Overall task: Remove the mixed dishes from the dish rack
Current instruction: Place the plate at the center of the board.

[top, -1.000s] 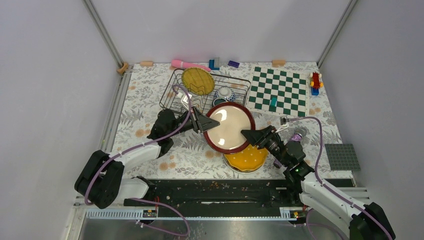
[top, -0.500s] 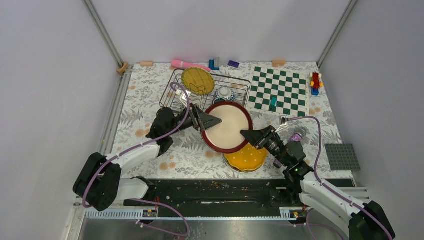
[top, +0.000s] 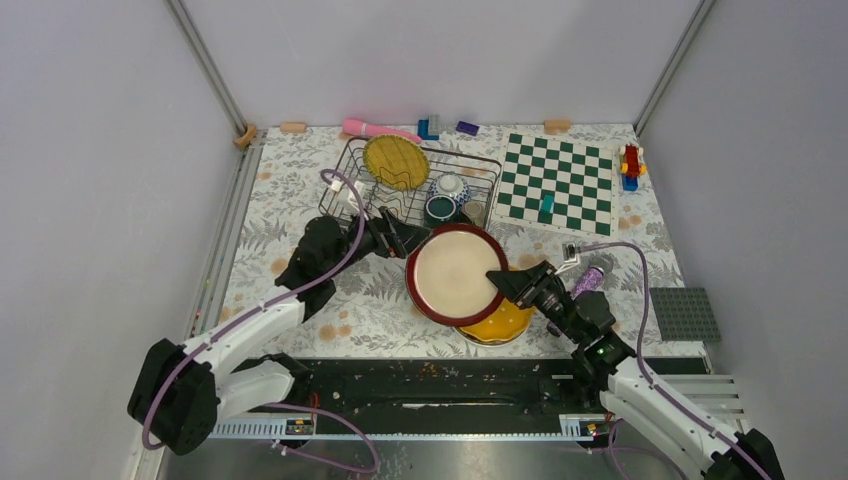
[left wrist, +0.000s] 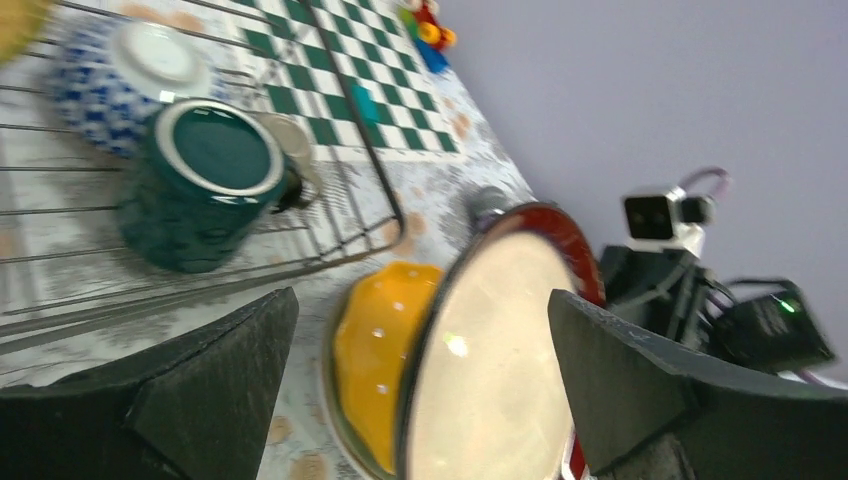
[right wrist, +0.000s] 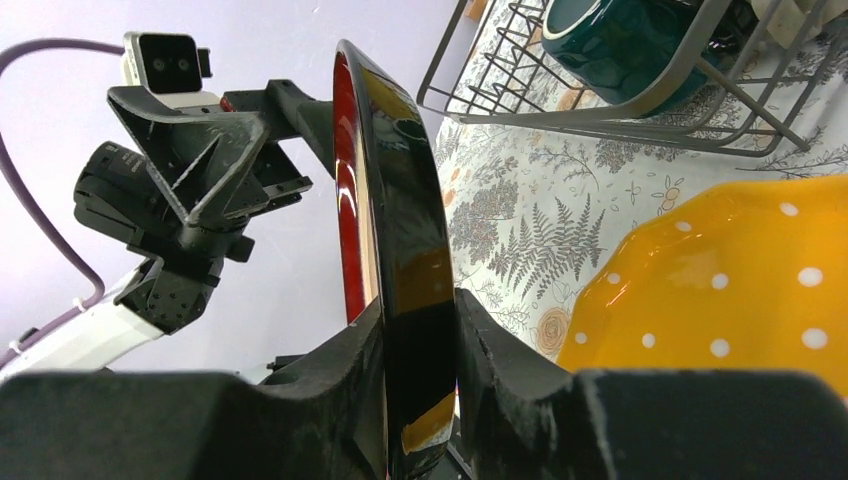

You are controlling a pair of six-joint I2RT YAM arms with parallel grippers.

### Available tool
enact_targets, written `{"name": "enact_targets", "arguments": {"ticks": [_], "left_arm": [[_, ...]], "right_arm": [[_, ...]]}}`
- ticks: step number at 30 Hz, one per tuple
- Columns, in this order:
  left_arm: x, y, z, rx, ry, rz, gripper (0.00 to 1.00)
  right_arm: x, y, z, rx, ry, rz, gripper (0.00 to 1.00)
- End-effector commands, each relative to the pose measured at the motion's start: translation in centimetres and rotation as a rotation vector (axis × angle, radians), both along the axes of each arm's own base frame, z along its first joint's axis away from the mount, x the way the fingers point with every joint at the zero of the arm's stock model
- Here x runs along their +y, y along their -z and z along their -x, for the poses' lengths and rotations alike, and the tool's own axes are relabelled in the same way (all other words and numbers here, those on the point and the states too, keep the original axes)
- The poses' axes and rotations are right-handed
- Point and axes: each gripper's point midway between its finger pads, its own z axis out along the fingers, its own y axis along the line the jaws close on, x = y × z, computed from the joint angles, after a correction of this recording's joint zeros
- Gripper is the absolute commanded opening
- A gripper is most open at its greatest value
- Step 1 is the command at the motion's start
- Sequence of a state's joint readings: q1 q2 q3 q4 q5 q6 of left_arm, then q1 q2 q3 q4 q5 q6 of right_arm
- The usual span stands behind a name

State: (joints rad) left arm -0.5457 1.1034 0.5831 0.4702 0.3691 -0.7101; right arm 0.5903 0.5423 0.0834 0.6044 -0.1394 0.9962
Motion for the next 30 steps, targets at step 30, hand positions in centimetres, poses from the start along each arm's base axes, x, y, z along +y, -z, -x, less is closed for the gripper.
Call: {"name": "enact_targets", "arguments": {"ticks": [30], "left_arm": [[9.9, 0.5, -5.4, -0.045, -0.611, -0.268, 0.99]], "right_arm": [[-5.8, 3.5, 1.5, 0.279, 0.26, -0.066, 0.0]]}}
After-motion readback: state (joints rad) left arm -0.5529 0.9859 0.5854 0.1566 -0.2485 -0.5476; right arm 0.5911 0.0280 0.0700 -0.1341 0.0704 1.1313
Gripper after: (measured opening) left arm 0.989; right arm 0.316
